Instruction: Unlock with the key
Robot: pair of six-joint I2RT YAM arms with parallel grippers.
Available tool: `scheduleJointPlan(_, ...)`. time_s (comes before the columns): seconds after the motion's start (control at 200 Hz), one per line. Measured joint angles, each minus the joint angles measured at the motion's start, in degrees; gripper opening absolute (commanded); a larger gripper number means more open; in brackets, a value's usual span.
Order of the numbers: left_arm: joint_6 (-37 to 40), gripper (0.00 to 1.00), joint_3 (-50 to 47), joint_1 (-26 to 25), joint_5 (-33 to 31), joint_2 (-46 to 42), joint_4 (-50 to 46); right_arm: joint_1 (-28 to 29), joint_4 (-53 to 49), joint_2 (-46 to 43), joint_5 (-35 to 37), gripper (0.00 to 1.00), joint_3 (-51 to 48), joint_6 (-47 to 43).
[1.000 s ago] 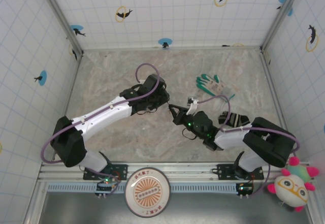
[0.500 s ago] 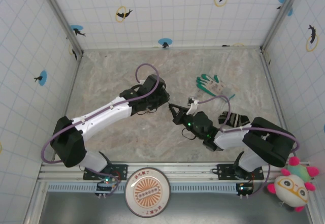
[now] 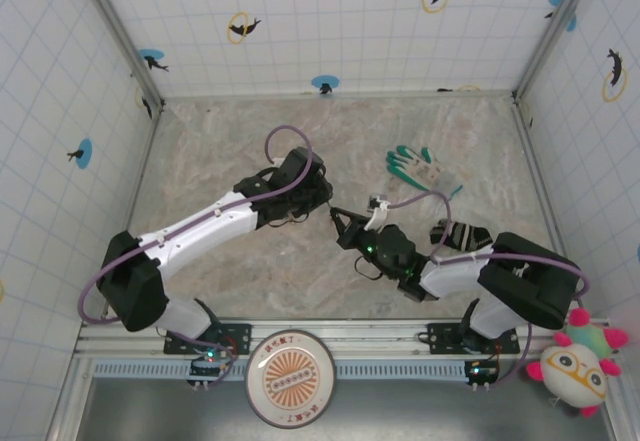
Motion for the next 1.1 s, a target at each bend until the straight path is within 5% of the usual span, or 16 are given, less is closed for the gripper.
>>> scheduleJointPlan(0.385, -2.6, 0.13, 0.0, 0.0, -4.1, -0.7, -2.5, 1.9, -4.3, -0.7, 6.9, 0.00, 0.0, 2.8)
scheduleJointPlan(1.101, -4.1, 0.14, 0.0, 0.0, -3.5, 1.2, -3.7, 1.9, -5.3, 0.6, 6.7, 0.00, 1.2, 4.9)
